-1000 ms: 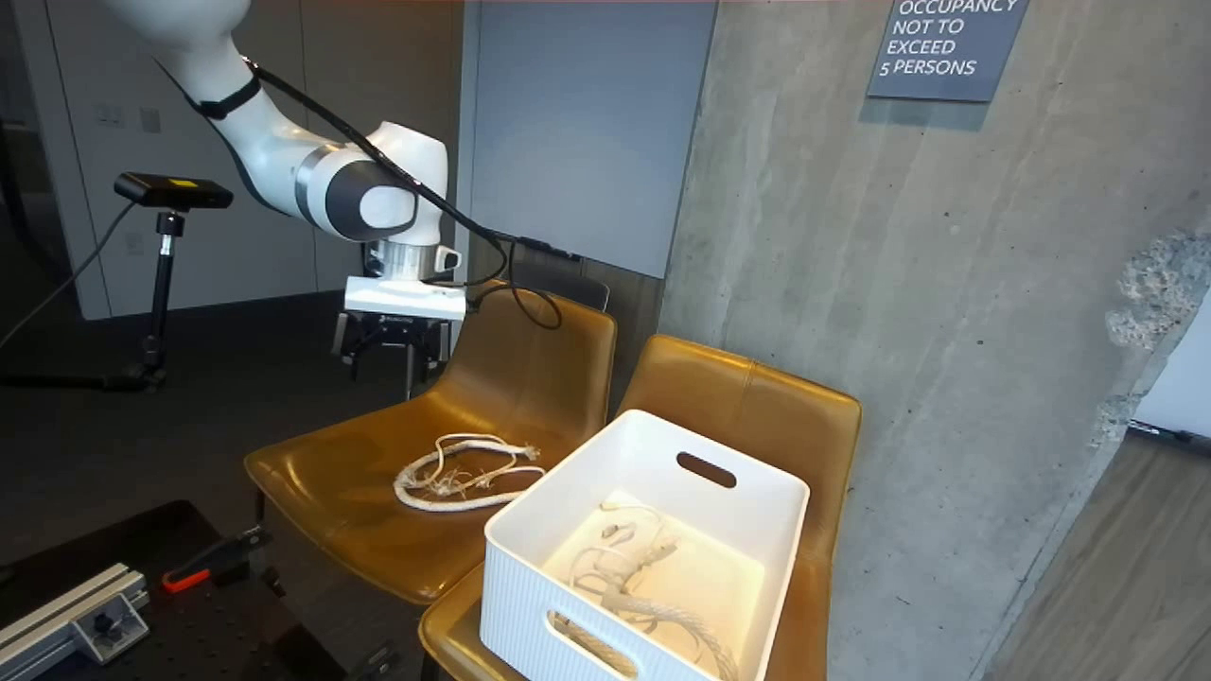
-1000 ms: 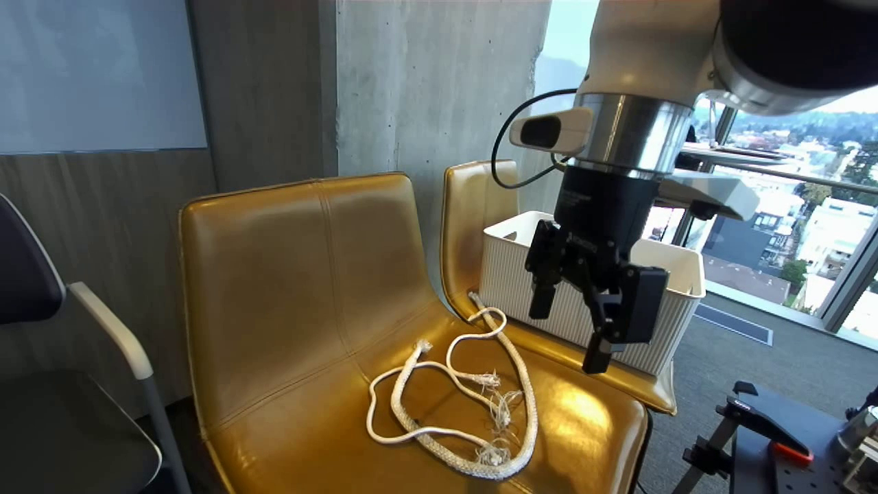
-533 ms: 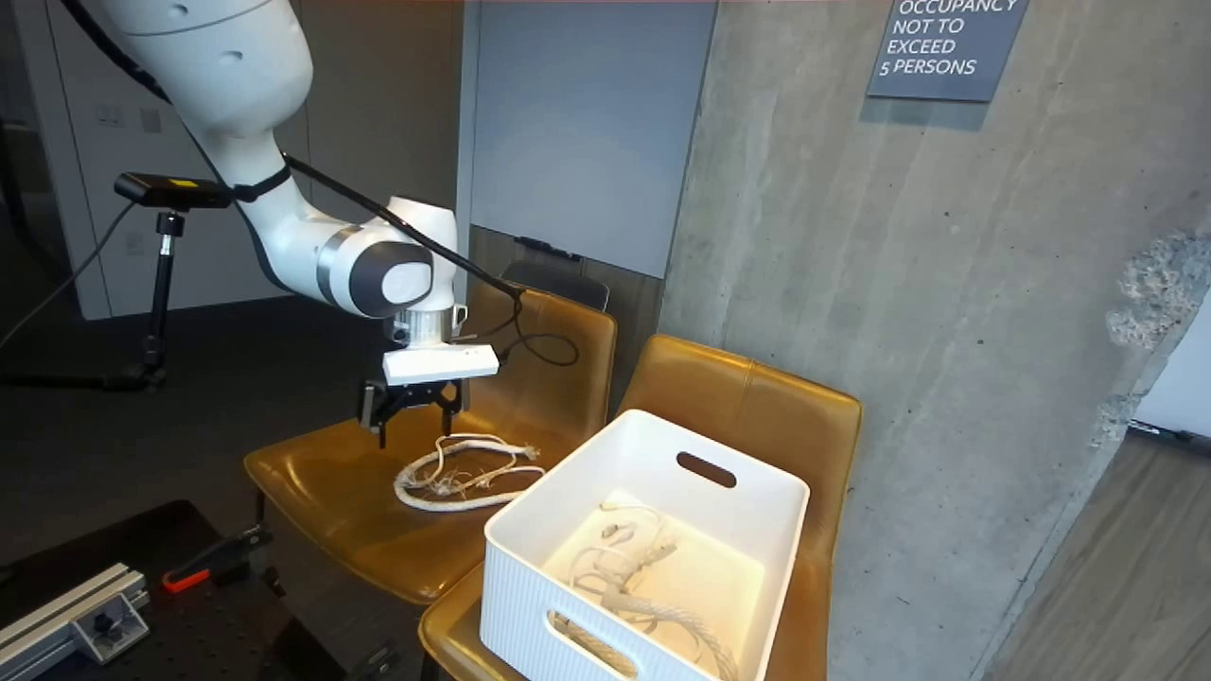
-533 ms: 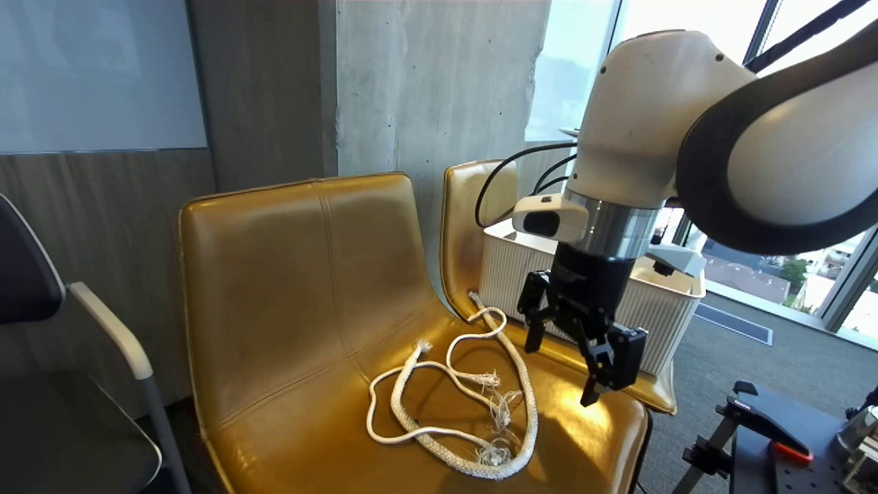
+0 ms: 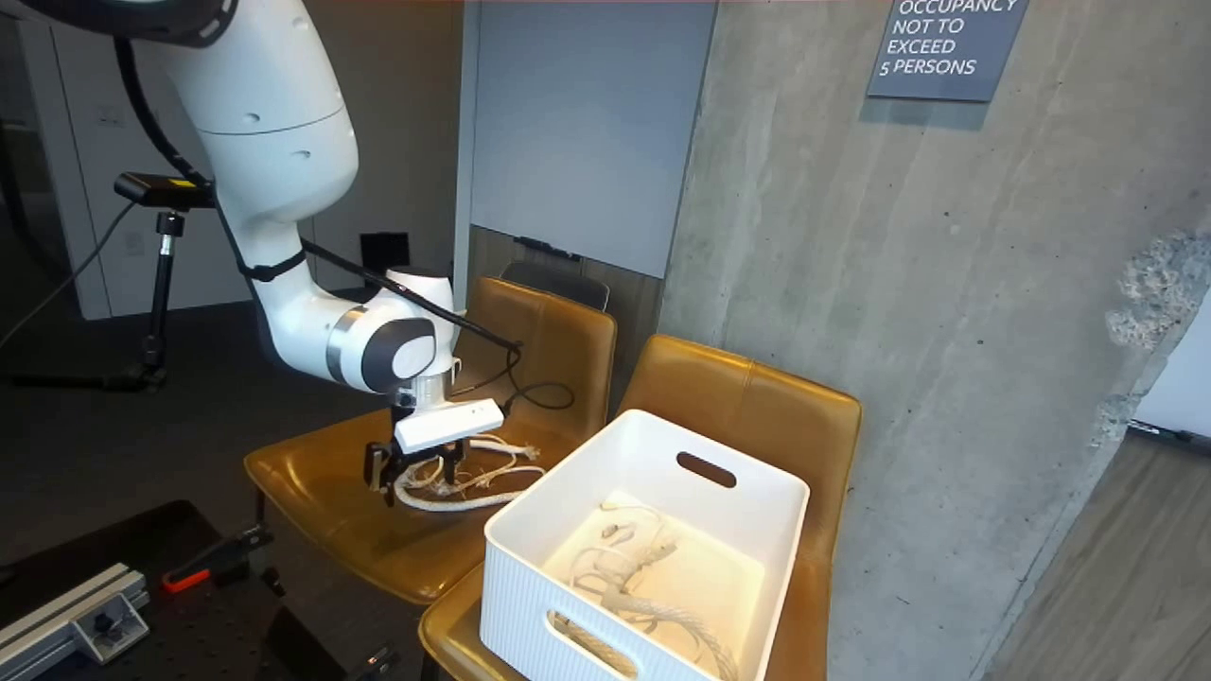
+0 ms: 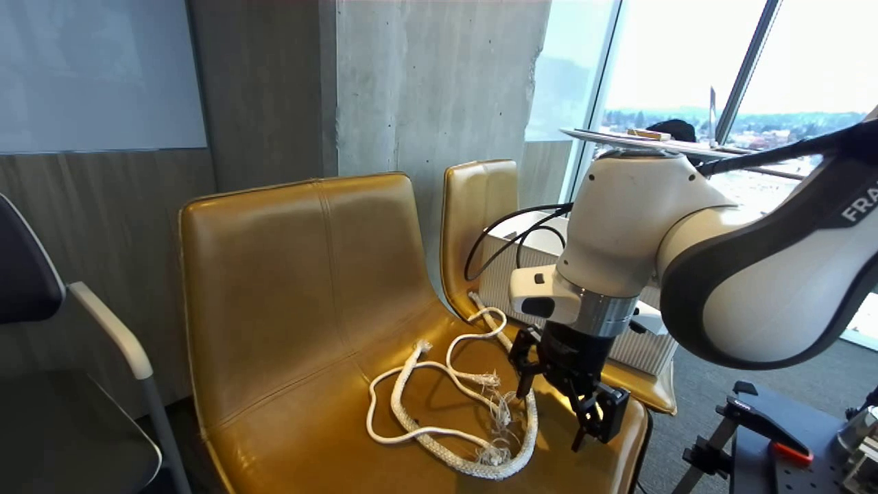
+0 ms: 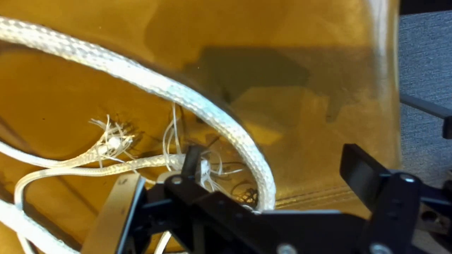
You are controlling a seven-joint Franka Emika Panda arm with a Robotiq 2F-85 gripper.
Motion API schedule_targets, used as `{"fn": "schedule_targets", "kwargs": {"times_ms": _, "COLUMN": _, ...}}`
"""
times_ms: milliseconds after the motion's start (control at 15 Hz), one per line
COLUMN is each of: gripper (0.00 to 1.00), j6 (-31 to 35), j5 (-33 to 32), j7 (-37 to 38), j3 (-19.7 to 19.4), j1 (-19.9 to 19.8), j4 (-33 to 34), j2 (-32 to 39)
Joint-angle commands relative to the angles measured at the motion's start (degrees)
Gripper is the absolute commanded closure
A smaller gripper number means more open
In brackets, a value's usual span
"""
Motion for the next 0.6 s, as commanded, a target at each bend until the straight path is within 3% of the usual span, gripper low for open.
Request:
{"fn": "schedule_targets", "kwargs": {"times_ms": 0, "gripper": 0.01, "j6": 1.6, "j5": -4.1, "j7": 0.0, "j3": -0.9, "j1": 1.0, "j4": 3.9, "j2": 4.3}}
{"fn": "schedule_targets", "kwargs": {"times_ms": 133, "gripper": 0.25, "j6": 1.5, "j5": -5.5, "j7": 0.1, "j3": -1.2, "j1": 1.2, "j4": 5.4, "j2": 6.1}}
{"fn": "schedule_targets", "kwargs": {"times_ms": 200, "gripper": 0.27, "j6": 1.4, "j5": -6.1, "j7": 0.2, "j3": -1.4, "j1": 1.3, "j4": 6.2, "j2": 6.9}}
{"fn": "schedule_targets", "kwargs": {"times_ms": 533, "gripper": 0.64, "j6": 1.0, "j5": -7.6, "j7": 1.1, "j3": -2.4, "j1": 1.4, "j4": 7.9, "j2": 8.5}}
